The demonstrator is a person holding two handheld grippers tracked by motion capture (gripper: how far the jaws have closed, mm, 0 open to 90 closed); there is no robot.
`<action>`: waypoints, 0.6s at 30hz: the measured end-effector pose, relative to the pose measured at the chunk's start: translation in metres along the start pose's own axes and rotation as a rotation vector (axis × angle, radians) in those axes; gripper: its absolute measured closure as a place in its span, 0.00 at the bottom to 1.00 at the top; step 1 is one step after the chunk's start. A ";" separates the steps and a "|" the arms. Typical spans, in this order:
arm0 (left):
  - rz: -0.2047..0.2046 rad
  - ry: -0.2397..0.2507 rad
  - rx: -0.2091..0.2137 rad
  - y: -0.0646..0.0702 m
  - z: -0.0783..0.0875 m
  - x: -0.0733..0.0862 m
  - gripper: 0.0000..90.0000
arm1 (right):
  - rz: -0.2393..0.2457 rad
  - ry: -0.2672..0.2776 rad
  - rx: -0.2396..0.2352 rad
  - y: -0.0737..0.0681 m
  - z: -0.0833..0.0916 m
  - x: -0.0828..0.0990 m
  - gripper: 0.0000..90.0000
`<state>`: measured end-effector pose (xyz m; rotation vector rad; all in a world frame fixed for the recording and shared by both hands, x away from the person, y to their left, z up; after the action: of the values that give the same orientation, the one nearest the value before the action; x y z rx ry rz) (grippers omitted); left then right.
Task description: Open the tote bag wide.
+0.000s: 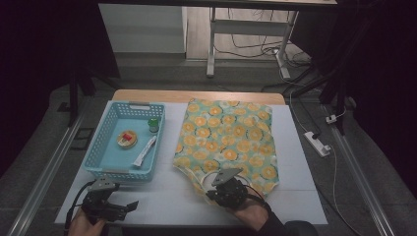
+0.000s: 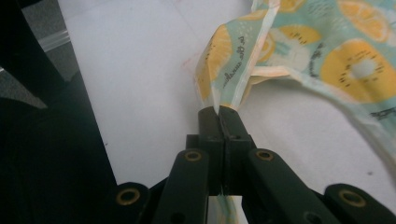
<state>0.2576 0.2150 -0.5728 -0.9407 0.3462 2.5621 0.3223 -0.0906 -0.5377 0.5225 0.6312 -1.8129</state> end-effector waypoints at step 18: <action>0.005 -0.001 -0.003 0.000 0.000 0.000 0.02 | -0.036 0.056 -0.021 0.007 0.029 -0.013 0.99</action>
<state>0.2580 0.2153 -0.5730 -0.9403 0.3452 2.5686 0.3318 -0.1018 -0.5089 0.5532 0.7011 -1.8288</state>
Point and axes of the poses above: each handheld gripper's, and its own axes: z roughly backward along the jaws, x roughly out of its underside, y roughly to its right, the point moved 7 cm from there along -z, roughly forward along the jaws, and after that the axes turned 9 degrees about -x, right-handed, at the moved point
